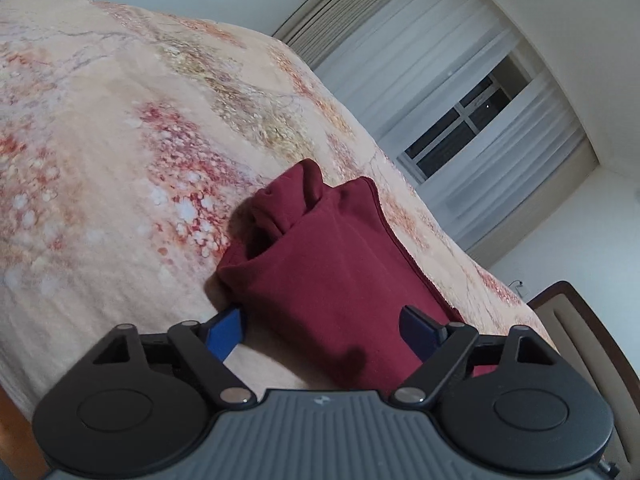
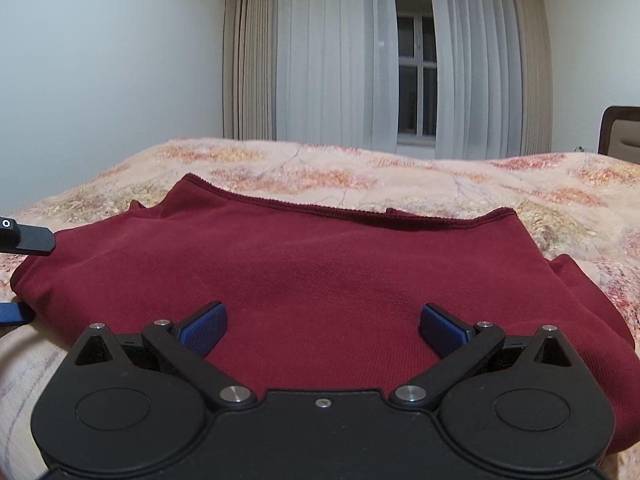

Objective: Fold small clothes
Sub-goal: 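Lower the left gripper onto the folded sweater edge and close on it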

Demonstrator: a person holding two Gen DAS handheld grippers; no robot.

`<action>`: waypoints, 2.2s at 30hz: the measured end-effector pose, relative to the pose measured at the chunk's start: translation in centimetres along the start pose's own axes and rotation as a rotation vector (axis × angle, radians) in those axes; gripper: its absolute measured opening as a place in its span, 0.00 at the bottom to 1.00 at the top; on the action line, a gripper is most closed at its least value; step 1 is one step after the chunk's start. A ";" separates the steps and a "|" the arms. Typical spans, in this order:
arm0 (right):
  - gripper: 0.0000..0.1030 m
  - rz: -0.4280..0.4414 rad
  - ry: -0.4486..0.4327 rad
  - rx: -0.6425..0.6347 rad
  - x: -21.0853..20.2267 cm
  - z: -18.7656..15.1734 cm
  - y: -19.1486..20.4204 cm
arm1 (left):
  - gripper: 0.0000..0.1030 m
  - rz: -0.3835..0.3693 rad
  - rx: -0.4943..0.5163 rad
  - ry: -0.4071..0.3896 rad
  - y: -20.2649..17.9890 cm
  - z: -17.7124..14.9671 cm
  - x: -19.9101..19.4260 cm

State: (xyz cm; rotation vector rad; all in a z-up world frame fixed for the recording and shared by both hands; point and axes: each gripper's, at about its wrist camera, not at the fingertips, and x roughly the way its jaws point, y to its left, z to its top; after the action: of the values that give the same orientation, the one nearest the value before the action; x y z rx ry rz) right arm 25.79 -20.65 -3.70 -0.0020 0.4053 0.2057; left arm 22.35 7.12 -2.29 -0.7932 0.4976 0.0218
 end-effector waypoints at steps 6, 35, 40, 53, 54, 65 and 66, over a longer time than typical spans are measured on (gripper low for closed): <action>1.00 0.003 -0.006 0.007 0.1 -0.2 -0.1 | 0.86 0.006 0.017 0.007 -0.1 0.0 0.3; 1.00 0.016 -0.037 0.025 -0.2 -1.0 -0.4 | 0.73 0.174 0.144 -0.011 -2.9 0.0 1.8; 1.00 0.016 -0.044 0.025 -0.3 -1.1 -0.4 | 0.73 0.185 0.130 0.000 -3.2 0.3 1.9; 1.00 0.007 -0.058 0.022 -0.6 -1.4 -0.2 | 0.73 0.183 0.125 0.000 -3.1 0.3 1.8; 1.00 0.006 -0.060 0.021 -0.6 -1.4 -0.1 | 0.73 0.184 0.126 0.000 -3.1 0.3 1.9; 1.00 0.009 -0.067 0.026 -0.8 -1.5 -0.2 | 0.32 0.189 0.116 -0.006 -3.1 0.7 1.6; 1.00 0.010 -0.067 0.027 -0.8 -1.6 -0.2 | 0.23 0.186 0.123 -0.008 -3.2 0.8 1.6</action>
State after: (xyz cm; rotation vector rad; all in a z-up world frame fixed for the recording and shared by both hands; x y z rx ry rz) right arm 24.47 -21.04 -4.80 0.0330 0.3410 0.2094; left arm 24.76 5.12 -0.39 -0.6247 0.5589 0.1653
